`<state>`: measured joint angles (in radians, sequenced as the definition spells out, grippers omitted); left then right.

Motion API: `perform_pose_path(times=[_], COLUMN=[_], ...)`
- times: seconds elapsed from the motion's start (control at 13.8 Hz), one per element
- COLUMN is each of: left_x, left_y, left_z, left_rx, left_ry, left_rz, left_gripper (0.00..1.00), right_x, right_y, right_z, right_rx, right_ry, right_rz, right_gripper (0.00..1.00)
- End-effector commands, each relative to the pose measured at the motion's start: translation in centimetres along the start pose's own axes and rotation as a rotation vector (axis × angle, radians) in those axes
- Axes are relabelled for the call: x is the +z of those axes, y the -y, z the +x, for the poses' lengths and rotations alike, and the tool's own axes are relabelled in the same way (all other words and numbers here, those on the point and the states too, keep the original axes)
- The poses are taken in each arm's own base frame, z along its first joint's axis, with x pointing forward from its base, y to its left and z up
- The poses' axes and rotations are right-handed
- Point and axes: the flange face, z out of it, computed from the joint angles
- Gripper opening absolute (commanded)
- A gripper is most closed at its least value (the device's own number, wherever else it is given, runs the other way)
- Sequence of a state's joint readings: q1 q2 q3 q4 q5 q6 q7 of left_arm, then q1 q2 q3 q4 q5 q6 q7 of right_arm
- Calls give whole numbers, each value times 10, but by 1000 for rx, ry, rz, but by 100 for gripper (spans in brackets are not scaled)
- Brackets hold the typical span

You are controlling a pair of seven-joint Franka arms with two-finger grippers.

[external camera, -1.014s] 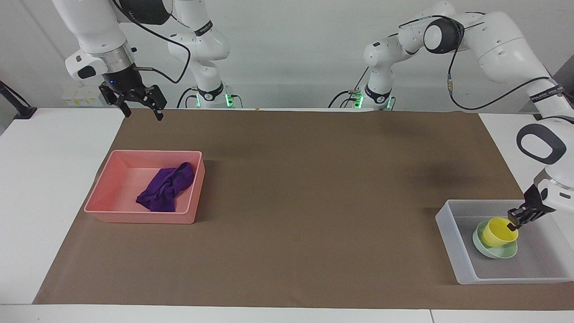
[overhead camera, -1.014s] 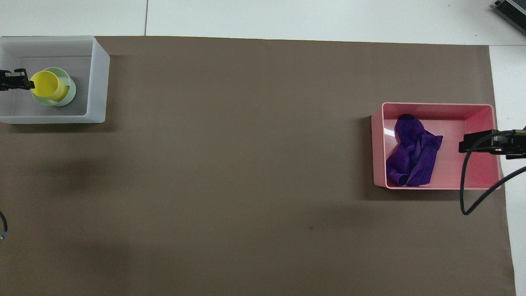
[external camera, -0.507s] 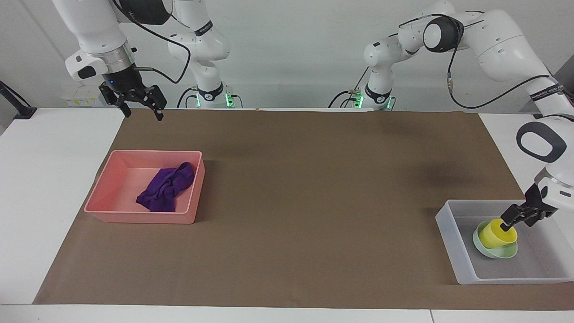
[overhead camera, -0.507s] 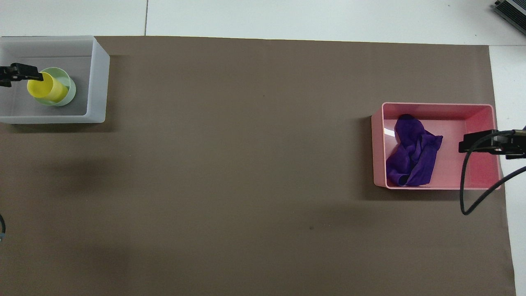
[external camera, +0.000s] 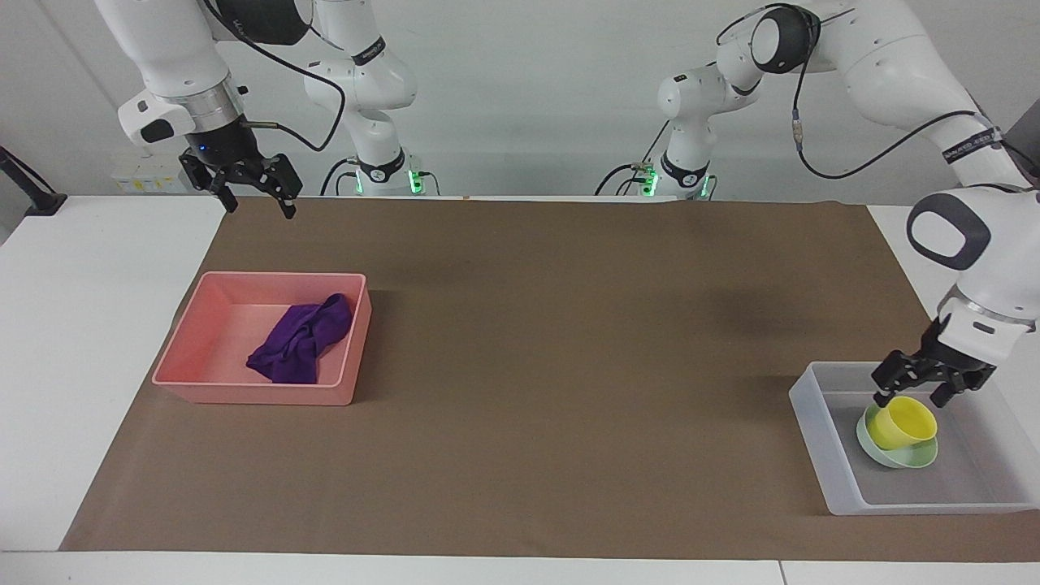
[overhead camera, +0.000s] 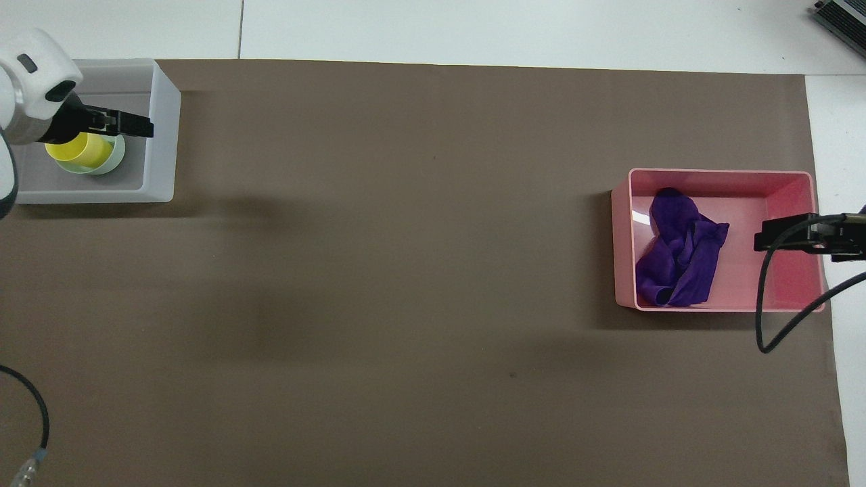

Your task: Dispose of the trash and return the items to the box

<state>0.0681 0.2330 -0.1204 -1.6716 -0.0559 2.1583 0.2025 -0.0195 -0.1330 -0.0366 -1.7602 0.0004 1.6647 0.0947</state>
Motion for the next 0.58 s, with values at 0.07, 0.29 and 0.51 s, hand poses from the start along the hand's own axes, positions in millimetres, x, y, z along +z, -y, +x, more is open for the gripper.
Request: perform_pose_path(times=[0.07,0.29,0.51], left_x=[-39,-83,-128], left_y=[-69,-95,-94], left_z=[-51,-61,-43], left_rx=[-7,0,2], left_ry=[54,95,151], left_rz=[12,6,-5], left_gripper=[100,100,100], right_x=[4,9,10], right_y=[0,-2,-4], right_z=[-2,-4,-5], right_rx=[21,14,-22], right_ry=[-7,8,28], right_rz=[2,-6,-19], right_gripper=[100,100,100])
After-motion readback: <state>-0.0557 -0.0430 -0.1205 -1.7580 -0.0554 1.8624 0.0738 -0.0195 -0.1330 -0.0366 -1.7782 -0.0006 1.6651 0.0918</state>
